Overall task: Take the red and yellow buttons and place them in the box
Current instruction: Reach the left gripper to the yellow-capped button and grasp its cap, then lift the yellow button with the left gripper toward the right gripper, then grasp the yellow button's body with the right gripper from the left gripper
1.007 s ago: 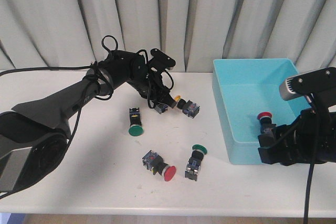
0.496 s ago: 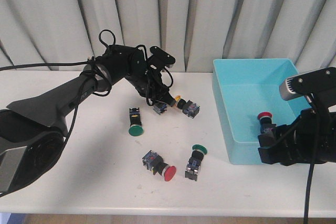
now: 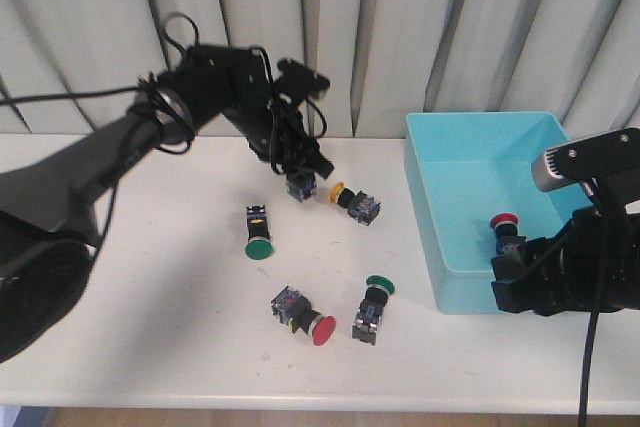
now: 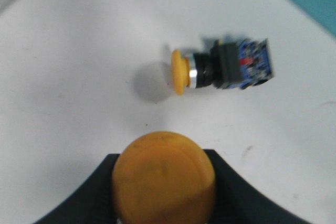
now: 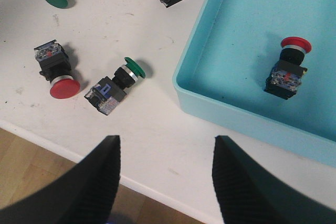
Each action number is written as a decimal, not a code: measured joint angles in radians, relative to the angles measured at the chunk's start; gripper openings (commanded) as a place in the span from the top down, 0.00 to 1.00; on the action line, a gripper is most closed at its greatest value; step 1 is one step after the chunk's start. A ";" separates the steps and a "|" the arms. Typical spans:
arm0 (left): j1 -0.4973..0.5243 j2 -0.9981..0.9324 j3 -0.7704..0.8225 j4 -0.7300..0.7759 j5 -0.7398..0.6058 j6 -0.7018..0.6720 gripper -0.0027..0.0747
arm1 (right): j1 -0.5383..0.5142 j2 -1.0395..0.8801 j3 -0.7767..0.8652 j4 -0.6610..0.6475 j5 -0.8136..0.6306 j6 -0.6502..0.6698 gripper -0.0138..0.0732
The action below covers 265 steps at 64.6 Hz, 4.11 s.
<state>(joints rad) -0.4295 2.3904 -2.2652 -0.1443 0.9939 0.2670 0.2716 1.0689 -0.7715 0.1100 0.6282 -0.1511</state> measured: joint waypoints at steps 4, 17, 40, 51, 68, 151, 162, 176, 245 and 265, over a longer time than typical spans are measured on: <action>0.000 -0.046 0.000 0.000 0.027 -0.025 0.75 | 0.000 0.000 0.000 0.000 0.000 0.000 0.40; 0.000 -0.175 0.000 -0.001 0.083 -0.067 0.75 | 0.000 0.000 0.000 0.000 0.000 0.000 0.40; 0.000 -0.374 0.069 -0.002 0.127 -0.074 0.75 | 0.000 0.000 0.000 0.000 0.000 0.000 0.40; 0.000 -0.536 0.353 -0.002 -0.014 -0.074 0.75 | 0.000 0.000 0.000 0.000 0.000 0.000 0.40; 0.000 -0.859 0.898 -0.002 -0.335 -0.072 0.75 | 0.000 0.000 0.000 0.000 0.000 0.000 0.40; 0.000 -0.972 1.403 -1.343 -0.263 1.629 0.75 | 0.000 0.026 -0.036 0.054 0.096 -0.104 0.16; 0.000 -0.972 1.403 -1.348 -0.261 1.644 0.75 | 0.000 0.112 -0.116 0.192 0.229 -0.387 0.15; 0.000 -0.972 1.403 -1.348 -0.261 1.646 0.75 | 0.000 0.206 -0.174 0.507 0.363 -0.990 0.20; 0.000 -0.972 1.403 -1.348 -0.252 1.646 0.75 | 0.068 0.437 -0.179 1.023 0.270 -1.825 0.26; 0.000 -0.972 1.403 -1.348 -0.251 1.646 0.75 | 0.081 0.440 -0.179 1.018 0.238 -1.824 0.39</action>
<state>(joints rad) -0.4295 1.4187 -0.8618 -1.4919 0.7427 1.9132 0.3529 1.5087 -0.9503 1.1282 0.8658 -1.9753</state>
